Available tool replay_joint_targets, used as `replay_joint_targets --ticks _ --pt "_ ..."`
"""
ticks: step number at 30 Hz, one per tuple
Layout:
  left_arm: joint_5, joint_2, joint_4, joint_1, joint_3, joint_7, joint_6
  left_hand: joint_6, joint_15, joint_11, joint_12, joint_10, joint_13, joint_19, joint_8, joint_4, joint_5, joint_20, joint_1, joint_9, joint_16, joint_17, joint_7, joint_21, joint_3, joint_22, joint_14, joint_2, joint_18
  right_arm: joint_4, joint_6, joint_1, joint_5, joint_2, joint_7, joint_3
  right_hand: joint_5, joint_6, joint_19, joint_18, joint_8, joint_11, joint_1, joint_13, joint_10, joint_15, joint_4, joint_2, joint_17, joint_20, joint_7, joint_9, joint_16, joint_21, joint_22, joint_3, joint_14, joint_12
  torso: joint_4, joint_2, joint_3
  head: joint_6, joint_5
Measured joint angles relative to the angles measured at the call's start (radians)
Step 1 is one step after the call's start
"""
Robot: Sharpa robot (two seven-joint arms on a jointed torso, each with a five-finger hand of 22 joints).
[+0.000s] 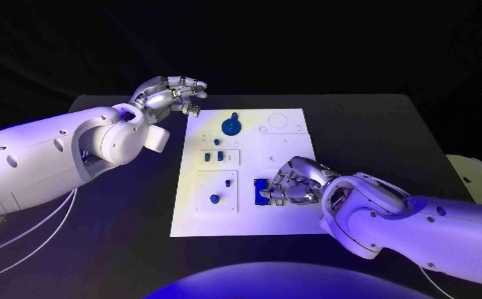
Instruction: Assemble the parts on the task board
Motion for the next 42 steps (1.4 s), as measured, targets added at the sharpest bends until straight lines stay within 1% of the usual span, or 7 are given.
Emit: replay_joint_targets --ticks 4,7,24,30,35,40,42 --pt "0.0 0.0 0.0 0.0 0.0 0.0 0.0 -0.002 0.0 0.0 0.0 0.0 0.0 0.0 0.0 0.0 0.0 0.0 0.0 0.0 0.0 0.0 0.002 0.0 0.0 0.0 0.0 0.0 0.0 0.005 0.011 -0.002 0.0 -0.009 0.017 0.0 -0.008 0.013 0.0 0.0 0.009 -0.004 0.0 0.0 0.004 0.0 0.002 0.0 0.0 0.0 -0.006 0.014 0.0 0.008 0.001 -0.016 0.0 0.005 0.0 0.0 0.0 0.003 -0.007" --pt "0.0 0.001 -0.001 0.0 -0.001 -0.001 0.0 -0.004 0.0 0.0 0.0 0.0 0.0 0.0 0.0 0.0 0.0 0.0 0.0 0.0 0.0 0.0 0.004 0.0 0.0 0.0 0.0 0.0 0.0 0.006 0.016 -0.003 0.001 -0.013 0.027 0.0 -0.011 0.014 0.0 0.0 0.012 -0.004 0.0 0.0 0.004 0.0 0.003 0.0 0.0 0.0 -0.007 0.023 0.004 0.013 0.001 -0.017 0.0 0.005 0.0004 0.0 0.0 0.006 -0.007" --pt "0.0 0.001 -0.002 -0.001 -0.002 -0.002 0.0 -0.004 0.0 0.004 0.0 -0.004 0.0 0.0 0.0 0.003 0.0 0.0 -0.004 0.0 0.0 0.0 0.004 0.0 -0.003 -0.001 0.0 0.004 0.0 0.008 0.033 -0.004 0.004 -0.018 0.052 0.0 -0.028 0.014 0.004 0.0 0.016 -0.004 -0.005 0.0 0.004 0.0 0.003 -0.005 0.0 -0.004 -0.007 0.04 0.004 0.014 0.001 -0.031 0.0 0.005 0.0012 0.0 -0.0011 0.003 -0.003" --pt "0.0 0.001 -0.003 -0.001 -0.002 -0.002 0.0 -0.004 0.0 0.004 0.0 -0.004 0.0 0.0 0.0 0.003 0.0 0.0 -0.004 0.0 0.0 0.0 0.004 0.0 -0.003 -0.001 0.0 0.004 0.0 0.009 0.032 -0.005 0.006 -0.021 0.061 0.0 -0.028 0.014 0.004 0.0 0.016 -0.004 -0.005 0.0 0.004 0.0 0.003 -0.005 0.0 -0.004 -0.007 0.041 0.004 0.014 0.001 -0.031 0.0 0.005 0.0009 0.0 -0.0009 0.007 -0.001" --pt "0.0 0.002 -0.004 -0.001 -0.002 -0.002 0.0 -0.004 0.0 0.004 0.0 -0.004 0.0 0.0 0.0 0.006 0.0 0.0 -0.004 0.0 0.0 0.0 0.004 -0.004 0.0 -0.002 0.0 0.004 0.0 0.008 0.028 -0.005 0.007 -0.022 0.067 0.0 -0.032 0.014 0.004 0.0 0.02 -0.003 -0.018 0.0 0.004 0.0 0.006 0.007 0.0 -0.004 -0.007 0.048 0.004 0.014 0.001 -0.034 0.0 0.005 0.0007 0.0 -0.0005 0.008 -0.002" --pt "0.0 0.002 -0.004 -0.001 -0.003 -0.002 0.0 -0.004 0.0 0.004 0.0 -0.004 0.0 0.0 0.0 0.006 0.0 0.0 -0.004 0.0 0.0 0.0 0.004 -0.004 0.0 -0.002 0.0 0.004 0.0 0.004 0.026 -0.005 0.009 -0.021 0.069 0.0 -0.032 0.014 0.004 0.0 0.02 -0.006 -0.017 0.0 0.001 -0.003 0.006 0.007 0.0 -0.004 -0.007 0.055 0.004 0.014 0.0 -0.034 -0.003 0.005 0.0007 0.0 0.0 0.009 -0.002" --pt "0.0 0.002 -0.004 -0.001 -0.003 -0.002 0.0 -0.004 0.0 0.004 0.0 -0.004 0.0 0.0 0.0 0.006 0.002 0.0 -0.004 0.0 0.0 0.0 0.004 -0.004 0.0 -0.002 0.0 0.004 0.0 -0.002 0.026 -0.005 0.01 -0.018 0.069 0.0 -0.032 0.014 0.004 0.0 0.02 -0.009 -0.005 0.0 0.001 -0.003 0.006 0.019 0.0 -0.004 -0.007 0.061 0.004 0.014 0.0 -0.034 -0.004 0.005 0.0007 0.0 0.0 0.009 -0.002"
